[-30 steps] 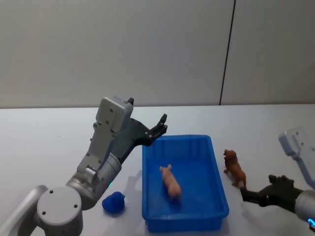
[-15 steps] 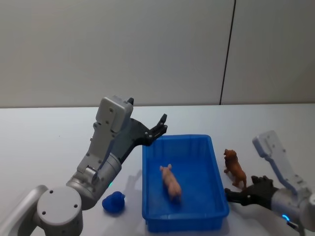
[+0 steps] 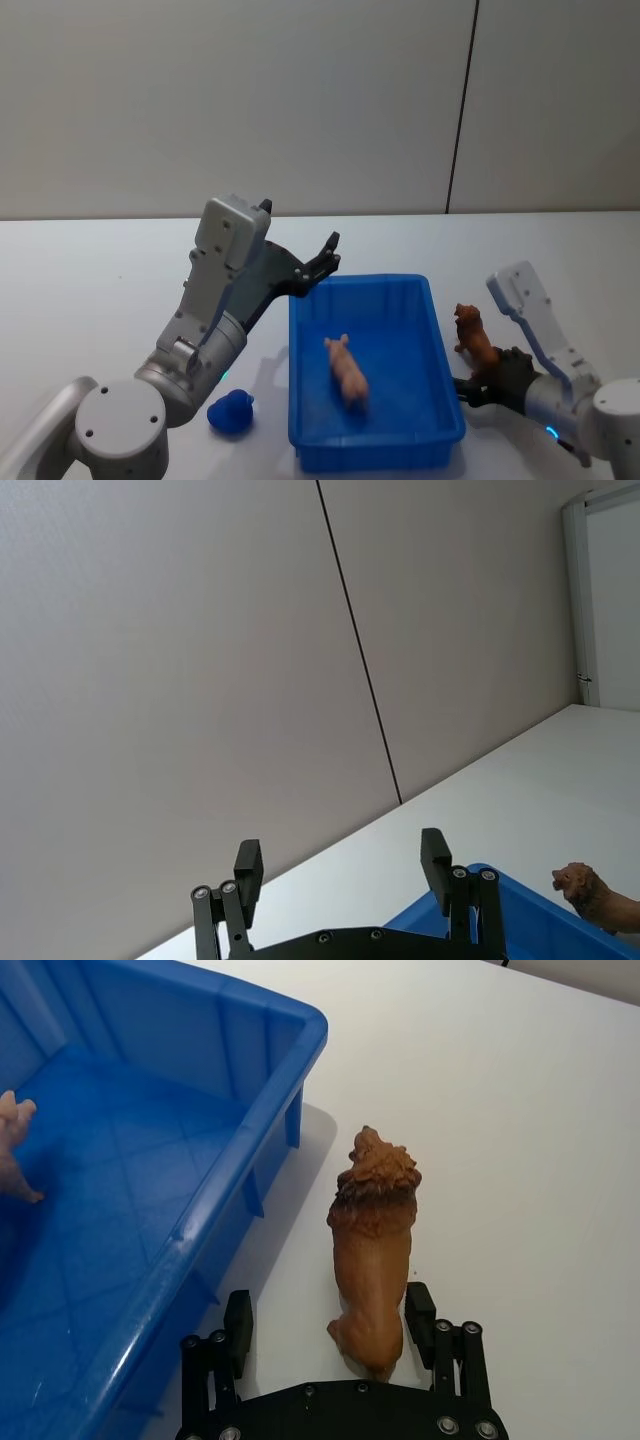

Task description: Pick up the two dolls from the table and place them into the box.

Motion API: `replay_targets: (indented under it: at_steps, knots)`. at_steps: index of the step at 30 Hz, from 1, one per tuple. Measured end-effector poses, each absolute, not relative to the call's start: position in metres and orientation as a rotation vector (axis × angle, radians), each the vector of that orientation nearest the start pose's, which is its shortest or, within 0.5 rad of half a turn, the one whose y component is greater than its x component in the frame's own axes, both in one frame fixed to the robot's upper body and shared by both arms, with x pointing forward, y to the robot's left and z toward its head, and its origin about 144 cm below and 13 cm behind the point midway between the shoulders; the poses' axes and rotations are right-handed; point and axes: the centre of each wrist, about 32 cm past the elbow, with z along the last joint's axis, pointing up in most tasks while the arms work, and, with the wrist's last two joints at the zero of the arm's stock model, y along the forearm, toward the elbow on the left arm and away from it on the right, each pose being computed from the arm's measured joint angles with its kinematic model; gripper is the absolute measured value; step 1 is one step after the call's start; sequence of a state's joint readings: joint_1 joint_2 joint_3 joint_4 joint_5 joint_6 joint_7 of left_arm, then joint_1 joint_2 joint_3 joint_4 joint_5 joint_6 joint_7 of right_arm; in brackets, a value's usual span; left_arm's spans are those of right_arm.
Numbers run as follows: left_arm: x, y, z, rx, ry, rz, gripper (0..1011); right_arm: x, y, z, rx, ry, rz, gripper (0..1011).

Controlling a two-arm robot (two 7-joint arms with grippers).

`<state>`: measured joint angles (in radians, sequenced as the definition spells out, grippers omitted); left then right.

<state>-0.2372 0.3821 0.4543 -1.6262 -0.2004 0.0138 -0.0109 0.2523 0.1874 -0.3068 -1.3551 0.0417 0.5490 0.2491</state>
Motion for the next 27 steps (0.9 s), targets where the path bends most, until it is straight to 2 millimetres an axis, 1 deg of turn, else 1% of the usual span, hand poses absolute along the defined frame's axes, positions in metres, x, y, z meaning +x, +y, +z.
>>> replay_targets:
  at_steps: [2, 3, 6, 9, 10, 11, 12, 13, 14, 16, 17, 18, 19, 20, 22, 23, 27]
  knots:
    - [0.4920, 0.1984, 1.2044, 0.061, -0.268, 1.124, 1001, 0.5197, -0.2006, 1.1445, -0.578, 0.268, -1.092, 905]
    - [0.4920, 0.1984, 1.2044, 0.061, -0.268, 1.124, 1001, 0.5200, -0.2003, 1.1442, -0.577, 0.267, -1.092, 905]
    - [0.4920, 0.1984, 1.2044, 0.061, -0.268, 1.124, 1001, 0.5209, -0.1988, 1.1432, -0.577, 0.262, -1.095, 801]
    - [0.4920, 0.1984, 1.2044, 0.061, -0.268, 1.124, 1001, 0.5215, -0.1978, 1.1426, -0.577, 0.258, -1.097, 737]
    - [0.4920, 0.1984, 1.2044, 0.061, -0.268, 1.124, 1001, 0.5219, -0.1973, 1.1425, -0.577, 0.257, -1.098, 692]
    - [0.4920, 0.1984, 1.2044, 0.061, -0.268, 1.124, 1001, 0.5220, -0.1970, 1.1422, -0.577, 0.256, -1.099, 683]
    - [0.4920, 0.1984, 1.2044, 0.061, -0.268, 1.124, 1001, 0.5222, -0.1968, 1.1420, -0.577, 0.256, -1.099, 630]
    - [0.4920, 0.1984, 1.2044, 0.061, -0.268, 1.124, 1001, 0.5223, -0.1967, 1.1419, -0.577, 0.255, -1.099, 630]
    - [0.4920, 0.1984, 1.2044, 0.061, -0.268, 1.124, 1001, 0.5224, -0.1966, 1.1418, -0.577, 0.254, -1.100, 572]
    - [0.4920, 0.1984, 1.2044, 0.061, -0.268, 1.124, 1001, 0.5224, -0.1966, 1.1419, -0.577, 0.254, -1.100, 541]
    - [0.4920, 0.1984, 1.2044, 0.061, -0.268, 1.124, 1001, 0.5224, -0.1966, 1.1419, -0.577, 0.254, -1.102, 470]
    - [0.4920, 0.1984, 1.2044, 0.061, -0.268, 1.124, 1001, 0.5224, -0.1967, 1.1422, -0.578, 0.252, -1.106, 428]
    - [0.4920, 0.1984, 1.2044, 0.061, -0.268, 1.124, 1001, 0.5224, -0.1967, 1.1422, -0.578, 0.252, -1.106, 428]
    - [0.4920, 0.1984, 1.2044, 0.061, -0.268, 1.124, 1001, 0.5223, -0.1971, 1.1425, -0.577, 0.249, -1.112, 366]
    - [0.4920, 0.1984, 1.2044, 0.061, -0.268, 1.124, 1001, 0.5219, -0.1973, 1.1439, -0.569, 0.240, -1.121, 333]
    - [0.4920, 0.1984, 1.2044, 0.061, -0.268, 1.124, 1001, 0.5218, -0.1974, 1.1446, -0.566, 0.236, -1.124, 281]
    - [0.4920, 0.1984, 1.2044, 0.061, -0.268, 1.124, 1001, 0.5212, -0.1977, 1.1486, -0.543, 0.213, -1.146, 275]
